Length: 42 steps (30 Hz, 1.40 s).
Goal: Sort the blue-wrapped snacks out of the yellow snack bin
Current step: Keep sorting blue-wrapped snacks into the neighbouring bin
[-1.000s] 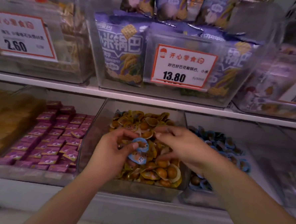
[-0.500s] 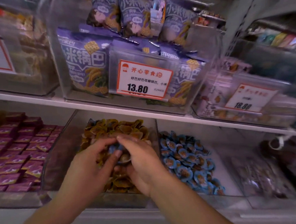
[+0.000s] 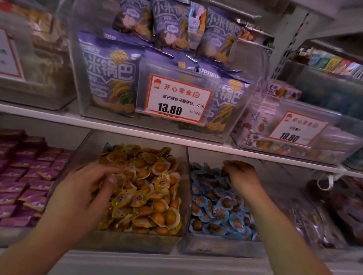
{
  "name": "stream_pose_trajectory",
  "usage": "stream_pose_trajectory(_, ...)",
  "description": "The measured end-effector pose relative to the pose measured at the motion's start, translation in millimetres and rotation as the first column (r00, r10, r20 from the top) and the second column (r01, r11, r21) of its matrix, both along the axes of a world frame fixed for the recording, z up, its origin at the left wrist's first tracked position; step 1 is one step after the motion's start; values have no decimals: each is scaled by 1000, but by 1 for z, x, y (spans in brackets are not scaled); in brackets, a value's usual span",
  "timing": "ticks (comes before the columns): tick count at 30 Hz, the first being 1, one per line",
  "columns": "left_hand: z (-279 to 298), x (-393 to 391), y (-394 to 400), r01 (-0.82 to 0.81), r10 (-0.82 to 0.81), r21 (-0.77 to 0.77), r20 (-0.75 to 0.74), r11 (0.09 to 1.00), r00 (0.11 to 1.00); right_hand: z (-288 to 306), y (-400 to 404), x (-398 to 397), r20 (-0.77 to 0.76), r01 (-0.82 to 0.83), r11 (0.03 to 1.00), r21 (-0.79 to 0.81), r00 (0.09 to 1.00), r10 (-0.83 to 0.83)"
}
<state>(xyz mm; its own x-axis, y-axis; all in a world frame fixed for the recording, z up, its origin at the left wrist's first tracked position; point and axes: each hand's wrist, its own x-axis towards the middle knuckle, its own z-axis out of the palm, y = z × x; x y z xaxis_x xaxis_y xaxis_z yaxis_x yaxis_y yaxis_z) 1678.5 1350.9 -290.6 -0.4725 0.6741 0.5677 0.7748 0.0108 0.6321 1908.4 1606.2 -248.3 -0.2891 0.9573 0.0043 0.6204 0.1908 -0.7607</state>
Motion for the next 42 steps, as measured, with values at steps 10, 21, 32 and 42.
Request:
stream_pose_trajectory(10,-2,-48,-33,-152,153,-139,-4,978,988,0,-117,-89,31,-613,714,337,766,643)
stream_pose_trajectory(21,-10,-63,-61,-20,26,-229,23,973,999,-66,-135,-188,686,-935,338,-106,177,705)
stream_pose_trajectory(32,-16,-71,-61,10,-8,-222,6,975,1000,-58,-83,-197,747,-847,503,171,444,494)
stream_pose_trajectory(42,-17,-65,-59,-26,27,-190,6,982,1000,-56,-148,-187,520,-912,405,-61,317,793)
